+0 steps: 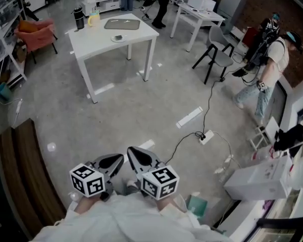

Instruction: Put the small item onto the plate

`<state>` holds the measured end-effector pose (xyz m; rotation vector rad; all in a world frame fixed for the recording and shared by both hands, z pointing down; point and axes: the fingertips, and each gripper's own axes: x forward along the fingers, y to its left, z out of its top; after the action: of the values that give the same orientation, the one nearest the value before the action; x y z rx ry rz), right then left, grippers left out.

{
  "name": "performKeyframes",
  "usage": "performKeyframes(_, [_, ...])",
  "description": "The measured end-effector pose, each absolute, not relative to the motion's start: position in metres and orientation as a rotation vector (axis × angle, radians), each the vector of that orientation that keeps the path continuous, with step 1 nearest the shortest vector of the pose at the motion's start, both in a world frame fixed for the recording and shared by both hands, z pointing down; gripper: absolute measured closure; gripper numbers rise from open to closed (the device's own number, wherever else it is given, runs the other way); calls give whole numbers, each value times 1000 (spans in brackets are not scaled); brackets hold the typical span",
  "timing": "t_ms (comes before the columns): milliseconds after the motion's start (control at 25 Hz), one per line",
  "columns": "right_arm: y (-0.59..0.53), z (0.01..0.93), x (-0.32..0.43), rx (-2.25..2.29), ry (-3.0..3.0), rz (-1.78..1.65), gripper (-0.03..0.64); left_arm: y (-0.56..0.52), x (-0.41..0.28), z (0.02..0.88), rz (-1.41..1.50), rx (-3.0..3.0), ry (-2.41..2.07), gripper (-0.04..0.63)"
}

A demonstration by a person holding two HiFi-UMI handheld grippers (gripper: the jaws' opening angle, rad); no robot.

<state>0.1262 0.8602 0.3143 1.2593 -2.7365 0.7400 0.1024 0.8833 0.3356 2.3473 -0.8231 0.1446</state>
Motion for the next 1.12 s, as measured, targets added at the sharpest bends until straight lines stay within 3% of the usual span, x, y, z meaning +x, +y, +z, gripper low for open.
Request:
performKeyframes(440, [802, 323, 135, 1296, -2705, 729, 601, 831, 105, 350, 164, 2324, -815, 584])
performKeyframes(1120, [573, 303, 72, 1380, -2693, 634, 601, 592, 41, 320, 158, 2425, -806, 584])
